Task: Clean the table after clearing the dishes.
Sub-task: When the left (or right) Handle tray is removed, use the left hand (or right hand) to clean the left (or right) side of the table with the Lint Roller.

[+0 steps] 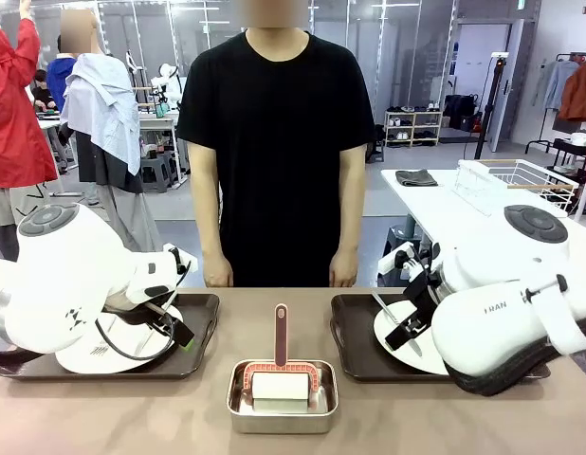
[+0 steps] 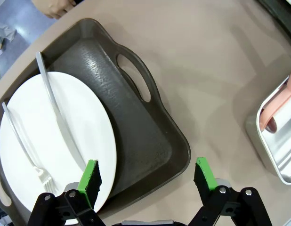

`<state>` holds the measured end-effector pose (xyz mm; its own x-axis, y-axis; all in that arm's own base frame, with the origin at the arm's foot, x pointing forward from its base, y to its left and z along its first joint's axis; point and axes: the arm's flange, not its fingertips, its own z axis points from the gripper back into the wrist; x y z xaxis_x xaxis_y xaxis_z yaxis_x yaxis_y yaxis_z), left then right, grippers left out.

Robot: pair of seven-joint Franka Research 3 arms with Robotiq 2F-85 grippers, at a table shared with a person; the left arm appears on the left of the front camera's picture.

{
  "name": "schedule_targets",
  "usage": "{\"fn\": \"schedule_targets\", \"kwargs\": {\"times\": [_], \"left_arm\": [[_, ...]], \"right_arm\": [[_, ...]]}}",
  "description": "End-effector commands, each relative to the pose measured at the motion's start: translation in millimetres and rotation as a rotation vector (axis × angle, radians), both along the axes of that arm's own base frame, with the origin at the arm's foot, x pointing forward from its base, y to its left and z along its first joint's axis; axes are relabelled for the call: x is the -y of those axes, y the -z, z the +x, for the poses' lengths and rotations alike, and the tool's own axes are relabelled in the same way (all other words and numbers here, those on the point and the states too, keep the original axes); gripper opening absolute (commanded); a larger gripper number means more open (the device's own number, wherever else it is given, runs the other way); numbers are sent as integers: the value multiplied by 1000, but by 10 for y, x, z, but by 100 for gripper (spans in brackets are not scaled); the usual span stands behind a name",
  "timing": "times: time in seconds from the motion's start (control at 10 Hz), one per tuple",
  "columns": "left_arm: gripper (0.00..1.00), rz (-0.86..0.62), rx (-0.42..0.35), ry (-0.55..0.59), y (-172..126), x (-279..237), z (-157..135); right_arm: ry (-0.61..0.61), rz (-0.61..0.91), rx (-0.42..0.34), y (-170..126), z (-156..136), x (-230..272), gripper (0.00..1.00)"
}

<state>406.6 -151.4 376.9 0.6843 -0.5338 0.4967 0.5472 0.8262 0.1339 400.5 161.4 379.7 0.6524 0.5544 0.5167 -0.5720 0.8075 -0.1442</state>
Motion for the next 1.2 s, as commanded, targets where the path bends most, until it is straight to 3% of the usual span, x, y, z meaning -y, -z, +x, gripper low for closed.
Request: {"fn": "schedule_targets", "kwargs": {"times": [0.0, 0.2, 0.3, 0.4, 0.6, 0.7, 0.9, 1.0, 1.1], "left_arm": [[100, -37, -43, 34, -370, -174, 129], [100, -175, -150, 70, -717, -489, 270], [100, -296, -279, 135, -851, -694, 387], [100, -448, -330, 163, -931, -927, 494], [100, -839, -403, 243, -803, -1328, 560], [100, -949, -434, 235, -626, -1378, 559], [100, -1206, -468, 185, -376, -1434, 538], [100, -1217, -516, 142, -317, -1370, 515], [100, -1103, -528, 112, -315, -1237, 487]], "right_arm": [[-1, 130, -60, -465, 191, 216, 100], [-28, 294, -161, -794, 428, 399, 100], [-61, 362, -222, -918, 506, 479, 100], [-100, 500, -275, -1033, 512, 596, 100], [-117, 823, -437, -996, 490, 950, 100], [-130, 963, -507, -872, 483, 1034, 100], [-125, 1079, -559, -649, 465, 1047, 100], [-117, 1084, -589, -589, 468, 1006, 100], [-103, 1043, -581, -601, 489, 923, 100]]}}
